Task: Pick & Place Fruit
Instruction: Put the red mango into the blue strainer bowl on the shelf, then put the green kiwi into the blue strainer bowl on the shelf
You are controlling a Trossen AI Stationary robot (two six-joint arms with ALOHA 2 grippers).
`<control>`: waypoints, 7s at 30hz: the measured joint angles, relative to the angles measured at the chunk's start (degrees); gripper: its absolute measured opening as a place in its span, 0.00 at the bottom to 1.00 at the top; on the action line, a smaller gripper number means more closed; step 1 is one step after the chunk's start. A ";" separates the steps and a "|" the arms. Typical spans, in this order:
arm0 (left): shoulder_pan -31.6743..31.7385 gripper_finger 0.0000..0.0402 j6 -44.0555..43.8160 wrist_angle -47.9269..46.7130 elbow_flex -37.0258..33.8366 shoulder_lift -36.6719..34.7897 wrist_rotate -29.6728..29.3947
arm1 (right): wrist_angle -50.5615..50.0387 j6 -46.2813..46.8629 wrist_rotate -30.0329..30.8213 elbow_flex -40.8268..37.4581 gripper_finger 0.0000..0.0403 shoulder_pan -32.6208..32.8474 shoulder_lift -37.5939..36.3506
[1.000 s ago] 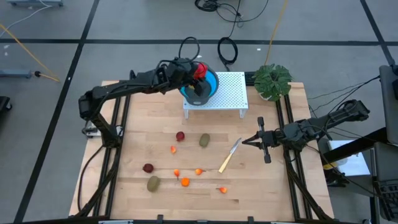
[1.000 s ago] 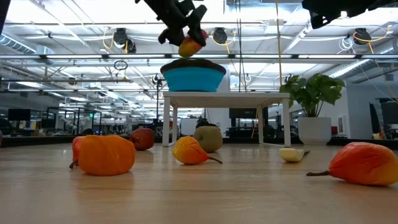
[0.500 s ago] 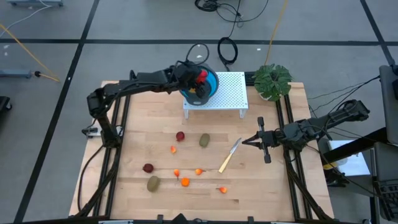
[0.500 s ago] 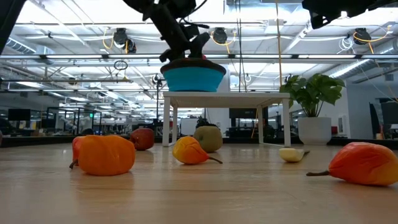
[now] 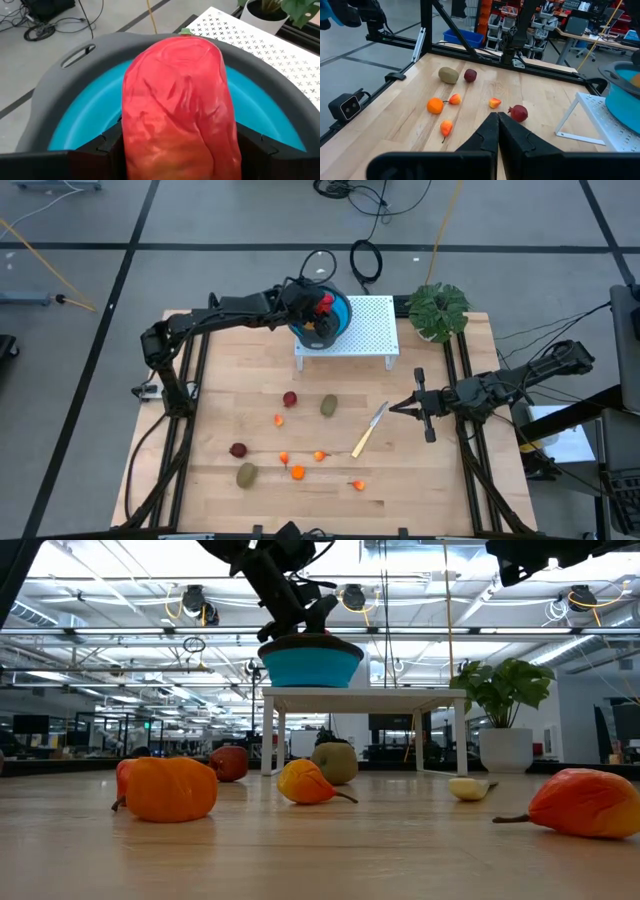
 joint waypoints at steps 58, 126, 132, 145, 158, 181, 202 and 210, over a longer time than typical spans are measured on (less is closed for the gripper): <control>-37.49 0.02 -39.54 -31.04 3.63 -14.11 -2.64 | -0.09 -0.48 -0.22 -0.02 0.00 0.00 0.00; -64.96 0.90 -117.05 -20.87 -30.14 -1.27 16.85 | -0.04 -0.72 -0.04 -0.02 0.00 -0.02 0.04; -64.96 0.85 -117.58 -17.67 -31.32 -1.29 13.85 | -0.04 -0.70 0.06 -0.02 0.00 -0.02 0.04; -64.89 0.51 -117.13 -18.21 -31.32 -1.33 12.37 | -0.04 1.18 2.26 -0.02 0.00 -0.02 0.04; -64.90 0.52 -114.17 -16.32 -26.01 -1.81 11.80 | -0.07 1.18 4.35 -0.04 0.00 -0.04 0.03; -59.18 0.53 -109.94 8.90 -20.35 -1.81 -22.51 | -1.49 0.80 4.13 -0.04 0.00 -0.02 0.02; -47.52 0.54 -18.65 75.07 -20.35 -1.81 -6.03 | -9.45 -2.17 4.07 -0.04 0.00 0.00 0.02; -42.83 0.54 -12.67 85.66 -20.35 -1.81 9.63 | -12.02 -4.20 1.60 -0.04 0.00 -0.02 -0.62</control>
